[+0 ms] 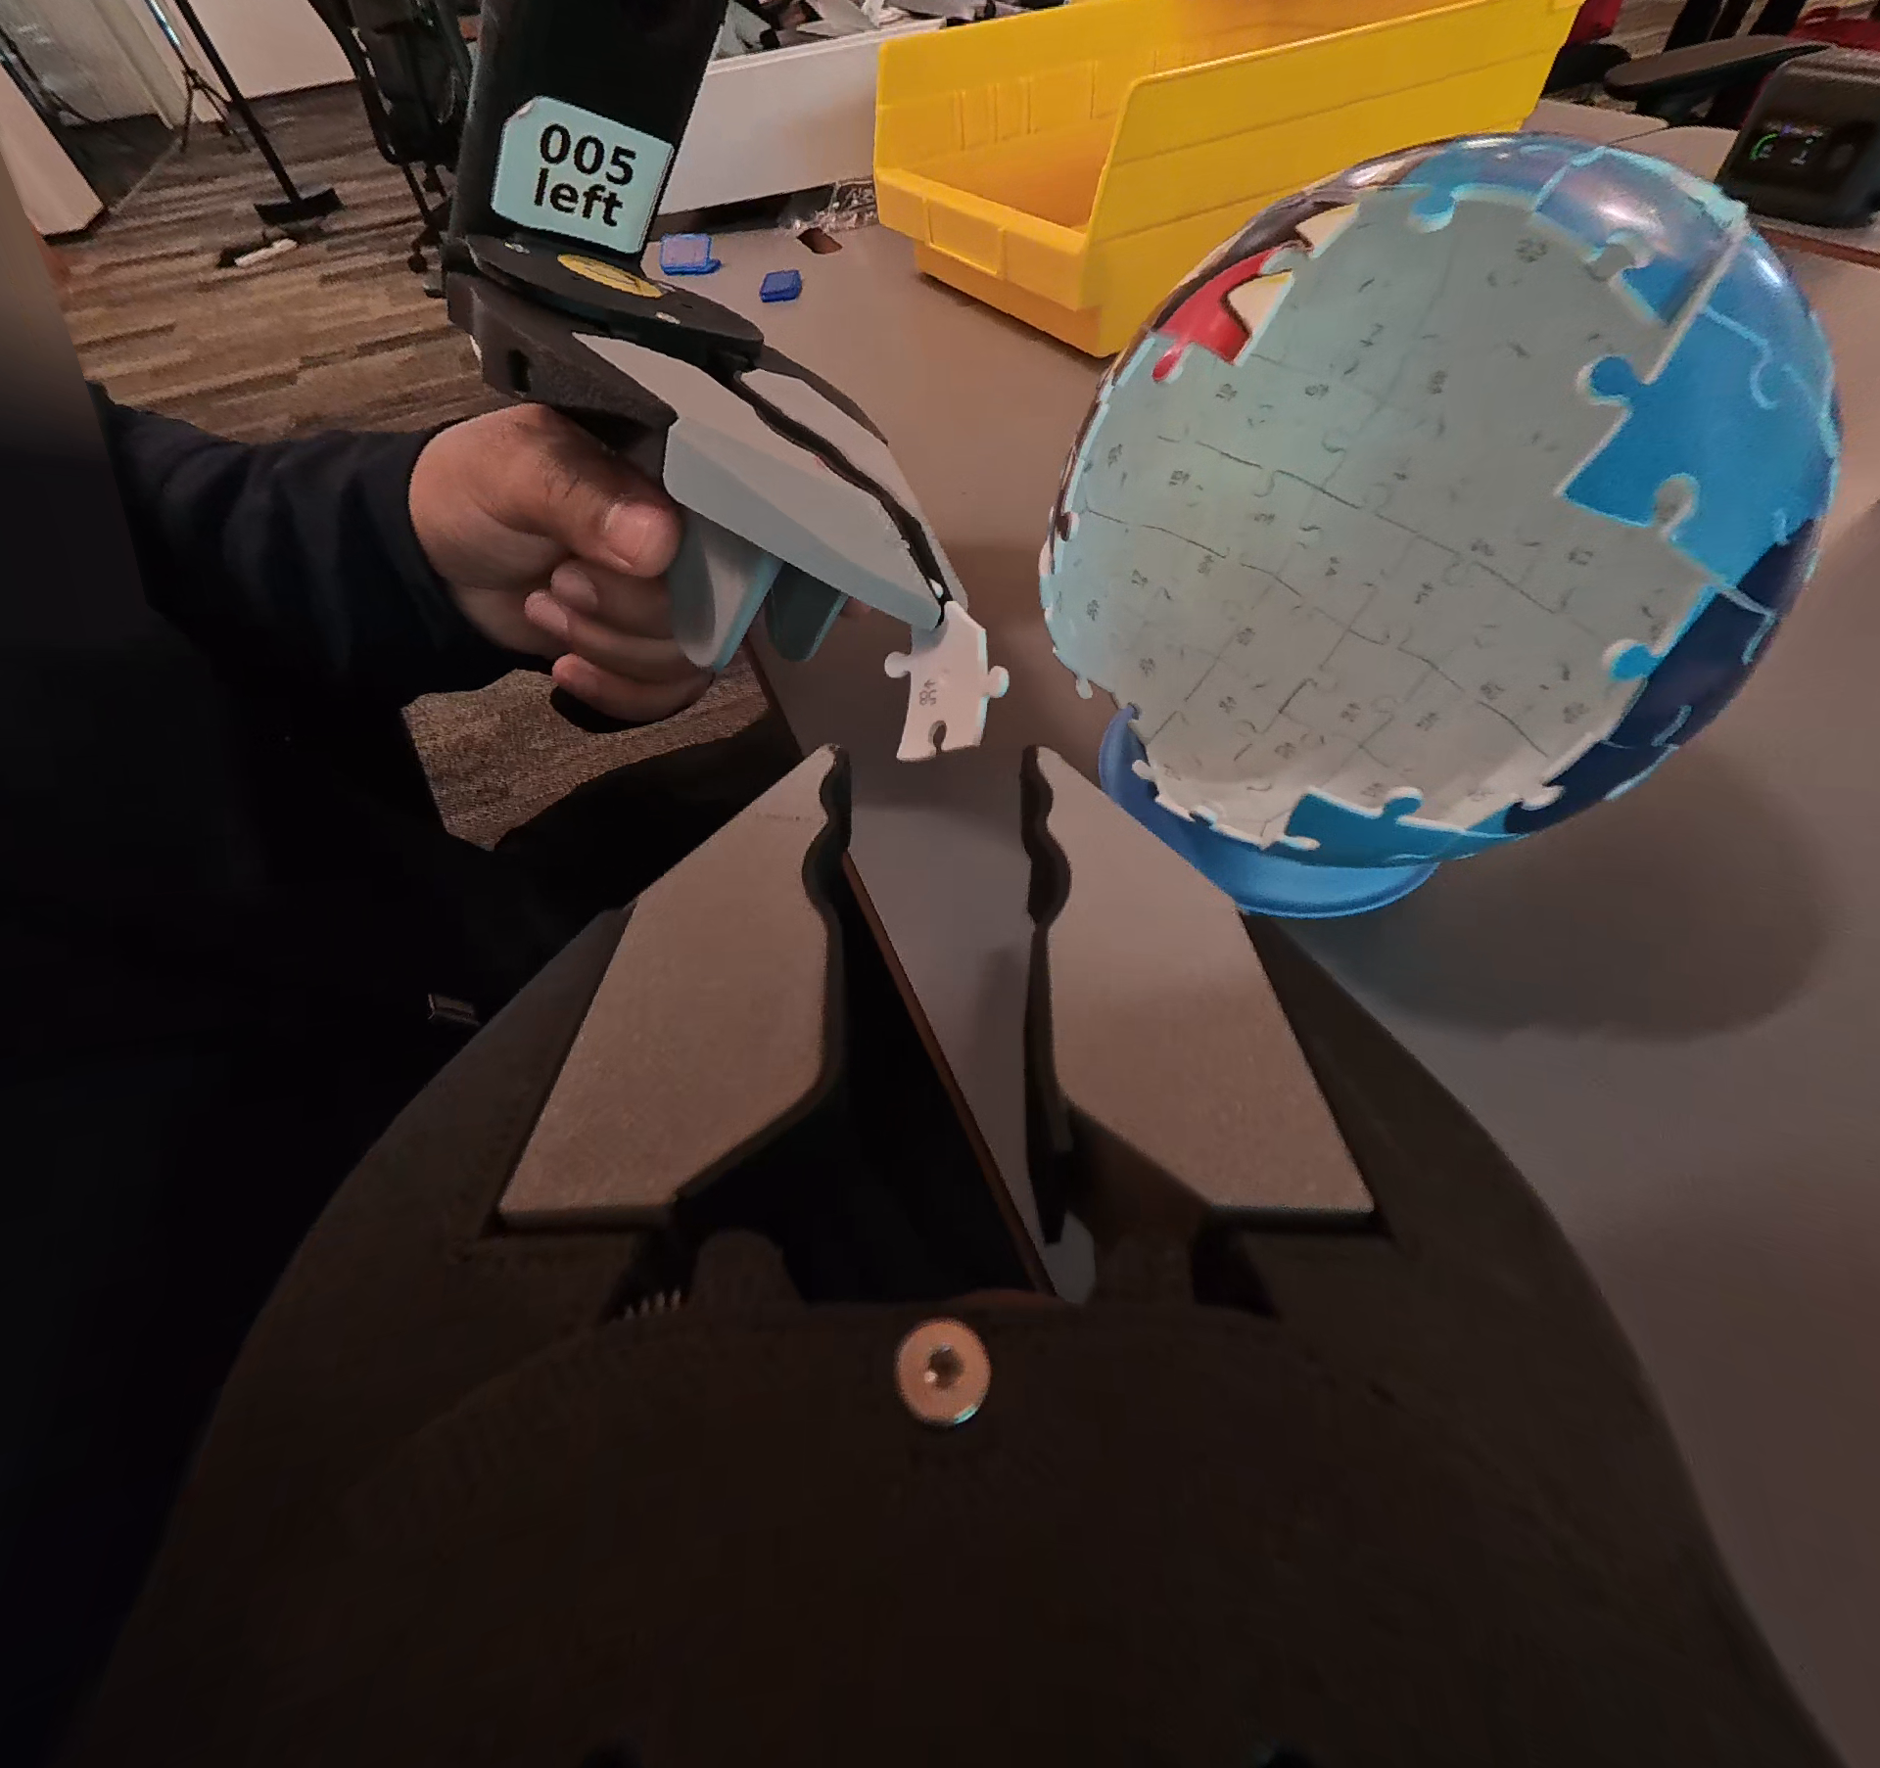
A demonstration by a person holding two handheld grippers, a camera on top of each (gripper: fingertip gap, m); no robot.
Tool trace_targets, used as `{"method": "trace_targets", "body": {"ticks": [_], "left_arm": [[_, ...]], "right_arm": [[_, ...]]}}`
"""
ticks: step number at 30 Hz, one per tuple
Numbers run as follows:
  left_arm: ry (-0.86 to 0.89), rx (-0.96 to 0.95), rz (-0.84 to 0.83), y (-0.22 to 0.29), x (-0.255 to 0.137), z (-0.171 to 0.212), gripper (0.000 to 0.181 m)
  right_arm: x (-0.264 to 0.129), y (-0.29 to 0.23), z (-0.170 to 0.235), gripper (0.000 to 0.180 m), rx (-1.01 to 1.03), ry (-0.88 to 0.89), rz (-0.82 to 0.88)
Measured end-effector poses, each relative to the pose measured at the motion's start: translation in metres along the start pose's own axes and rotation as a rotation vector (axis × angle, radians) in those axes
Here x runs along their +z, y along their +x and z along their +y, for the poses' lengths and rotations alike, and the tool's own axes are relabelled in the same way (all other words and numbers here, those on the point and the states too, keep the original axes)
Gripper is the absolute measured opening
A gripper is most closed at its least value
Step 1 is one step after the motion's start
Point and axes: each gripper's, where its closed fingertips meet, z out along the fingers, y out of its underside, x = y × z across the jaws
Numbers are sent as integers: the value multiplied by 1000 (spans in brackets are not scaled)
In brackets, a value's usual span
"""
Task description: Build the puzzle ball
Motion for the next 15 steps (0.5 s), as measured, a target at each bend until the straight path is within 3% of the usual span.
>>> {"method": "trace_targets", "body": {"ticks": [15], "left_arm": [[41,-14,-50,-11,-4,-5,0]], "right_arm": [[-1,1,-9,34,28,92,-4]]}}
